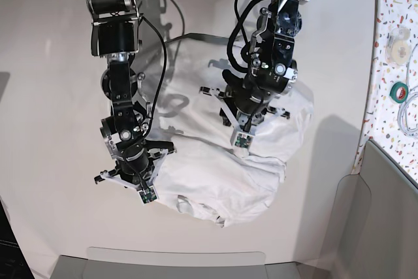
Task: Layout the t-shirt on the table in an organized manner, then fold the t-shirt properly
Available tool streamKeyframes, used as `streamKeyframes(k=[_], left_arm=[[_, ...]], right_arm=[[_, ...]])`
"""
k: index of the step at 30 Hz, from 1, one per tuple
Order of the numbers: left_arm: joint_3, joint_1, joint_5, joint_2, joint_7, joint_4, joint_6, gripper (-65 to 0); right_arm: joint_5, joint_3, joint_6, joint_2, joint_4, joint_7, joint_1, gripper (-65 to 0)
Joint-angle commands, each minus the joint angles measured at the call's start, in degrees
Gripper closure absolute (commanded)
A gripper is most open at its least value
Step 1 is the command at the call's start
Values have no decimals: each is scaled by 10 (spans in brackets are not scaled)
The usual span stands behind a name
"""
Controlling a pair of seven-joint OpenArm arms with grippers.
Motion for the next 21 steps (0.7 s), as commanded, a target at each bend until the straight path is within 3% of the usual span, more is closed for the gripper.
streamKeyframes(k=[1,8,10,18,21], left_arm=[[1,-8,-1,2,1,-5,-2,-81],[-2,-2,6,-11,9,-48,-1,-80],[-3,6,6,-43,20,-53,0,-80],[-4,3,6,-126,28,-72,2,-81],[-5,-12,6,-146,28,-88,2,-81]], right_arm=[[-1,10,-6,-1,-17,38,29,0],[-1,48,-6,17,-214,127,42,0],[7,49,-6,23,-207,145,13,0],[31,49,-6,101,-74,146,-121,0],[31,49,-6,107,-15,132,-180,0]])
